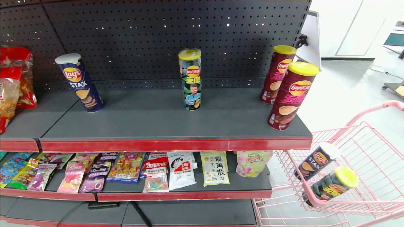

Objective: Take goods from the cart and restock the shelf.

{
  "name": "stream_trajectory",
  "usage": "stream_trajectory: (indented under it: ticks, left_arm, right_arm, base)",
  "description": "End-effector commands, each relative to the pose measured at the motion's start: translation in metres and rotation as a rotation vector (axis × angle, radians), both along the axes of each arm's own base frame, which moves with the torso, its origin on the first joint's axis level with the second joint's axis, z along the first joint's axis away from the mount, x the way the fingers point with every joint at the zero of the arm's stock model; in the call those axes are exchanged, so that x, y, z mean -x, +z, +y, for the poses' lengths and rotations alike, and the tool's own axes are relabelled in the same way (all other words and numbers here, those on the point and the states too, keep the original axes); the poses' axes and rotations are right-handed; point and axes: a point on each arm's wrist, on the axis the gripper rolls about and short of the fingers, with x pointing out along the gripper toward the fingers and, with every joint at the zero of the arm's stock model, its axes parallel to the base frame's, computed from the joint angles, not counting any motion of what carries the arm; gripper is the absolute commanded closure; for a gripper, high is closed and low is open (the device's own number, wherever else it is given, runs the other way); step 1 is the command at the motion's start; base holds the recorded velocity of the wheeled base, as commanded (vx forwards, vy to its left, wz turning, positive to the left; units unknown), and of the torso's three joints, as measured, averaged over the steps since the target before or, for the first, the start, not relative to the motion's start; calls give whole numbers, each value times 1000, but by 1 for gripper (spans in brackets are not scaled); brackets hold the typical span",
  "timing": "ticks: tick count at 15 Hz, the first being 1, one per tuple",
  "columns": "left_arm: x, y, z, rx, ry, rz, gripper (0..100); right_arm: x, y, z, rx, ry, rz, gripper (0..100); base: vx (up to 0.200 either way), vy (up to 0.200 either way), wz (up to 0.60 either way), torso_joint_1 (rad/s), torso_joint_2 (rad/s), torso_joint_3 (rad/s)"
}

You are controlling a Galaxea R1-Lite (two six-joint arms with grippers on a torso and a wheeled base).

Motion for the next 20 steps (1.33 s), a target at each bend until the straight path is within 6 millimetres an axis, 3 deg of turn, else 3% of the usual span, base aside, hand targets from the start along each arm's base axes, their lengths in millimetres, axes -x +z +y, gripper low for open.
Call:
stream_trajectory:
  ticks: [1, 12, 20]
  left_arm:
    - [0, 0, 0, 0, 0, 1, 0]
    - [0, 0, 0, 0, -1, 1, 0]
    - [0, 0, 0, 0, -3, 1, 0]
  right_arm:
    - [0, 0, 0, -1, 0, 1, 0]
    - [0, 0, 0, -3, -2, 1, 0]
    - [0, 0, 0, -4, -2, 1, 0]
  base:
    - [0, -200, 0, 2, -2, 2]
    - [0, -18, -545, 2, 3, 1]
    - [0, 0, 0, 0, 0, 0]
